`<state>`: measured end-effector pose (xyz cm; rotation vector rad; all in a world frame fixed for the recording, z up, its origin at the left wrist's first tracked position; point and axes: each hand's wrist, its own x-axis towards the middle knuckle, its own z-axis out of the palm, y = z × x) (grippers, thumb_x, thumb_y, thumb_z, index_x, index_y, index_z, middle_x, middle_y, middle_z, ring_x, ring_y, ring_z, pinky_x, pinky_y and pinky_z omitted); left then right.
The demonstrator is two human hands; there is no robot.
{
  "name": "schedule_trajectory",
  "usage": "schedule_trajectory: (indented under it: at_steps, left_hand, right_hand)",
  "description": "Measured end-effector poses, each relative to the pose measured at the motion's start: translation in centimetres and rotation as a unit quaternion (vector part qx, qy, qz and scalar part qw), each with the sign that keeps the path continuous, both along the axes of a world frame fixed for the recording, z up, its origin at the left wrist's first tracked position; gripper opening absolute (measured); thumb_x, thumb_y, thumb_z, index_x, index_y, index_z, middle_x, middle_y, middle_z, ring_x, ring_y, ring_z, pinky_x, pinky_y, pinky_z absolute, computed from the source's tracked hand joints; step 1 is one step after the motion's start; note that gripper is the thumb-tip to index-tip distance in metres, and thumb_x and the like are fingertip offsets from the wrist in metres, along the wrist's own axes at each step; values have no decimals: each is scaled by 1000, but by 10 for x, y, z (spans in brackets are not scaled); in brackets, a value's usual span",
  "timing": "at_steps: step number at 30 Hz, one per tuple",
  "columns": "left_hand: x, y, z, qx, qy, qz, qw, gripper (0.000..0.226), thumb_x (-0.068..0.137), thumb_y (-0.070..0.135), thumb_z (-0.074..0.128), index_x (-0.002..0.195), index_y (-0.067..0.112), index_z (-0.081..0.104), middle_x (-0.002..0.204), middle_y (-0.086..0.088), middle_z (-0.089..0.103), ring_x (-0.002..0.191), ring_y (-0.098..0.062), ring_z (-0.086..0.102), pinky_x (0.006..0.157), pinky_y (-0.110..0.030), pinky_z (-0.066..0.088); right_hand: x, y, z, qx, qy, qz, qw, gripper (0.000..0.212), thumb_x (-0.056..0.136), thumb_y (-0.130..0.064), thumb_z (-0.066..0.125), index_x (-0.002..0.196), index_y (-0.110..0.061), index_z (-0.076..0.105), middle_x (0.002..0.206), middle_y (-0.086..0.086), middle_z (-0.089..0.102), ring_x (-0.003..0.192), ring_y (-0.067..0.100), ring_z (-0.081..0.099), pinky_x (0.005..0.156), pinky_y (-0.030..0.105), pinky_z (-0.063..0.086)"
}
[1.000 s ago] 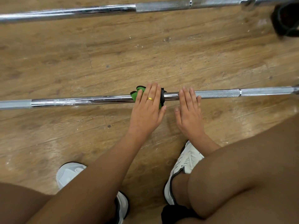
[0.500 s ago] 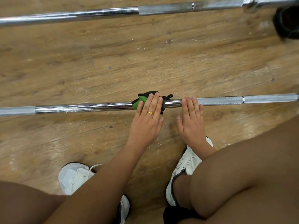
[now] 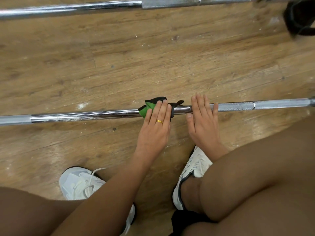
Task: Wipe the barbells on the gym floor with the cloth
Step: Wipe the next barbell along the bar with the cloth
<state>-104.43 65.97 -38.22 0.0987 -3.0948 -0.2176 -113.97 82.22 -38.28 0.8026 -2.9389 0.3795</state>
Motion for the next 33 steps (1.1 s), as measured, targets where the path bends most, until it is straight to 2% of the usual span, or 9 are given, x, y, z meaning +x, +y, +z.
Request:
schedule_trajectory:
  at_steps: [3, 7, 10, 16, 19, 23, 27, 30, 33]
  left_hand:
    - [4, -3, -4, -15, 1, -10, 1000, 64, 109, 34, 30, 161, 5, 6, 169, -13, 0, 156, -26, -2, 127, -46, 4]
    - [-17, -9, 8, 27, -2, 23, 999, 63, 108, 37, 29, 159, 3, 18, 167, -14, 16, 156, -25, 9, 126, -44, 9]
    - [-40, -16, 21, 75, -23, 54, 995, 62, 107, 37, 20, 157, 1, 25, 165, -15, 24, 155, -25, 13, 126, -43, 11]
    - [-15, -11, 17, 43, -33, 4, 999, 59, 108, 35, 24, 156, 1, 27, 162, -17, 30, 152, -28, 22, 125, -44, 15]
    - [-10, -4, 15, 32, -28, 6, 999, 58, 108, 34, 25, 156, 1, 25, 163, -16, 27, 153, -28, 20, 125, -46, 17]
    - [-38, 12, 24, 58, -65, 20, 996, 60, 109, 37, 19, 158, 2, 19, 166, -15, 20, 155, -26, 10, 126, -45, 13]
    - [-6, 16, 13, 30, -39, -12, 999, 58, 108, 33, 25, 155, 0, 27, 161, -18, 32, 150, -30, 26, 123, -46, 20]
    - [17, 16, 4, -5, -20, -37, 999, 59, 108, 34, 27, 157, 2, 21, 162, -17, 29, 151, -30, 25, 124, -47, 19]
    - [4, 16, 8, 21, -12, -21, 999, 59, 107, 38, 27, 154, 3, 34, 158, -15, 38, 147, -30, 33, 121, -46, 24]
  right_hand:
    - [-17, -10, 5, 13, -14, -4, 1000, 57, 107, -34, 25, 159, -11, 23, 167, 4, 17, 155, 21, 5, 123, 40, -11]
    - [-16, -14, 4, 5, -9, -13, 1000, 54, 106, -33, 27, 153, -8, 38, 161, 8, 35, 149, 24, 30, 124, 43, 14]
    - [-14, -13, 3, -2, -10, -16, 1000, 54, 107, -34, 26, 153, -8, 39, 159, 8, 37, 147, 24, 34, 123, 43, 19]
    - [-4, -10, 1, -12, -8, -20, 1000, 55, 107, -33, 24, 155, -9, 34, 162, 6, 31, 152, 21, 24, 126, 40, 9]
    - [2, -5, -1, -11, -9, -16, 1000, 56, 106, -32, 24, 157, -10, 29, 165, 4, 24, 155, 21, 13, 126, 42, 4]
    - [13, -1, -6, -17, -4, -31, 999, 57, 106, -34, 23, 158, -11, 27, 166, 3, 21, 155, 20, 6, 125, 43, 0]
    - [23, 3, -9, -23, 11, -36, 999, 57, 105, -33, 24, 157, -11, 29, 166, 3, 22, 155, 21, 7, 125, 43, -3]
    - [29, 5, -11, -34, 15, -40, 998, 58, 104, -32, 24, 157, -11, 30, 166, 3, 23, 155, 22, 8, 125, 46, -1]
    - [30, 5, -12, -41, 19, -44, 998, 58, 103, -32, 26, 156, -9, 31, 165, 6, 25, 155, 24, 12, 125, 46, -1]
